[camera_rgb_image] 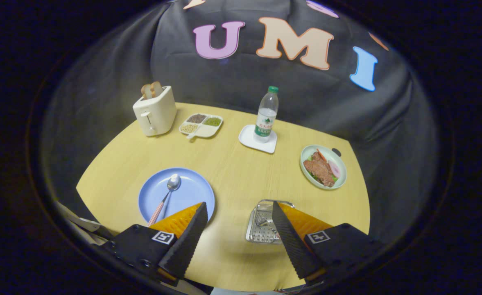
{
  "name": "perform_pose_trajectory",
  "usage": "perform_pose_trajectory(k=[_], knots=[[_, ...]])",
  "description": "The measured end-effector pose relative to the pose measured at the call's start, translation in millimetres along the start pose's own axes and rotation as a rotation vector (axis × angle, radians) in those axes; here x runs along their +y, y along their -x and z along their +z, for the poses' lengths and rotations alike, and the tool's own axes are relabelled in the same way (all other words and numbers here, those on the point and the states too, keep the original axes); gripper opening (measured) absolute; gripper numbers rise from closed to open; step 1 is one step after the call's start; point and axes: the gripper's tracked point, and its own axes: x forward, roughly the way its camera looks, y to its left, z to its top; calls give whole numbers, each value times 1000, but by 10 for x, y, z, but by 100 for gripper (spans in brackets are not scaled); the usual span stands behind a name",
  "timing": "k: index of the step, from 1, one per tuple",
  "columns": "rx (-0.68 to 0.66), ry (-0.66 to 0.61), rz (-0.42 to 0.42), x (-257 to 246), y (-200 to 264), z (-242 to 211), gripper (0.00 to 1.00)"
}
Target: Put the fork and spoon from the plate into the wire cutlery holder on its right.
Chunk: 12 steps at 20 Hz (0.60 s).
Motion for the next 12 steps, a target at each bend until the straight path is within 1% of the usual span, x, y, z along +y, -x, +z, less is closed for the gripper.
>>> perform_pose_trajectory(k=[2, 4, 6, 8, 12], knots=[[-65, -33, 6, 244, 40, 83, 100], [-110, -30, 6, 473, 20, 104, 100], [-87, -6, -4, 693, -84, -53, 100], [-51, 0, 14, 973, -232, -238, 100], [28, 23, 30, 1358, -466, -589, 100]])
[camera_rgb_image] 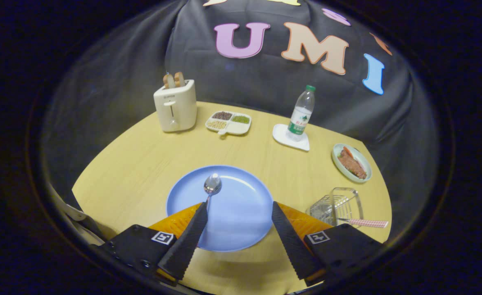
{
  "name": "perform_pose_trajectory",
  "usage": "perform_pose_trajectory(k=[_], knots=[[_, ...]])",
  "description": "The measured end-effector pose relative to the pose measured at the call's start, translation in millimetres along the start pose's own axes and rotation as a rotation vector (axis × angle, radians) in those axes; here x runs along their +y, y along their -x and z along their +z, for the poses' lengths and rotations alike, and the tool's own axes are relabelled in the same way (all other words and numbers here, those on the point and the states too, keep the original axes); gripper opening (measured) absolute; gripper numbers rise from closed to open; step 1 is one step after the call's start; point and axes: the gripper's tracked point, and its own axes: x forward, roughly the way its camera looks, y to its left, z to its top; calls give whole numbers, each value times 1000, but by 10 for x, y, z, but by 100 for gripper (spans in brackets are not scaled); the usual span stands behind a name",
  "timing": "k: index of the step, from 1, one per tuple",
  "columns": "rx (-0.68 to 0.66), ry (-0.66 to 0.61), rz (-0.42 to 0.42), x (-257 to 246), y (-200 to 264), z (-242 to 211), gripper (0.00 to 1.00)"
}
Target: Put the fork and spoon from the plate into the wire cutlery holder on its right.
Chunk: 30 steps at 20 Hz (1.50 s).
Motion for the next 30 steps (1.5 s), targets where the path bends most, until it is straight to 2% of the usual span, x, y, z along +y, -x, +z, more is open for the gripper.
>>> perform_pose_trajectory(k=[4, 6, 15, 17, 25, 30], knots=[[54, 5, 10, 213, -223, -214, 100], [78, -1, 16, 289, -299, -298, 95], [148, 32, 39, 432, -389, -570, 18], [160, 32, 50, 418, -368, -579, 12], [170, 78, 117, 143, -63, -278, 12], [174, 95, 115, -345, 137, 10, 12]])
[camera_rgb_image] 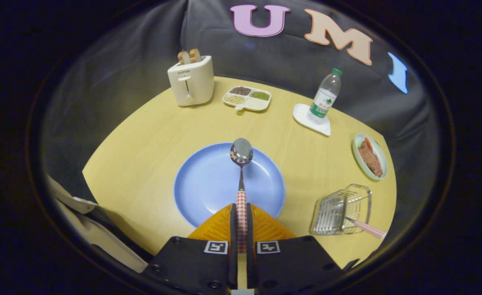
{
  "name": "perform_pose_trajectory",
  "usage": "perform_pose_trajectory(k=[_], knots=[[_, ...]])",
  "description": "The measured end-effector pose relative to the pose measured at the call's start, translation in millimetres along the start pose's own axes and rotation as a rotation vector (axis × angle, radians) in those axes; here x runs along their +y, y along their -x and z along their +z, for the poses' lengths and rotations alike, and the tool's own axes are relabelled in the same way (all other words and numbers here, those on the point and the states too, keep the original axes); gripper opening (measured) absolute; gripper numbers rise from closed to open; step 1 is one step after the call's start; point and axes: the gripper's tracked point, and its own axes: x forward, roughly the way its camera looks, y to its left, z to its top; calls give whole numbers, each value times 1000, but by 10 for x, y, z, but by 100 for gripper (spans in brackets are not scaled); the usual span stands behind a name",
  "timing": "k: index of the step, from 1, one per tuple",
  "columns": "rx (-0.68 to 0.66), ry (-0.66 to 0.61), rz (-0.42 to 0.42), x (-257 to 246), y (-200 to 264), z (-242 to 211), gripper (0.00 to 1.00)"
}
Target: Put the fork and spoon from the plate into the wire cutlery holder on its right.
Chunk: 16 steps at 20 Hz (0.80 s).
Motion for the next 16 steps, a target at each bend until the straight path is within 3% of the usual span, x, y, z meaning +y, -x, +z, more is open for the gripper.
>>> perform_pose_trajectory(k=[16], knots=[[219, 130, 22, -1501, 690, -166, 12]])
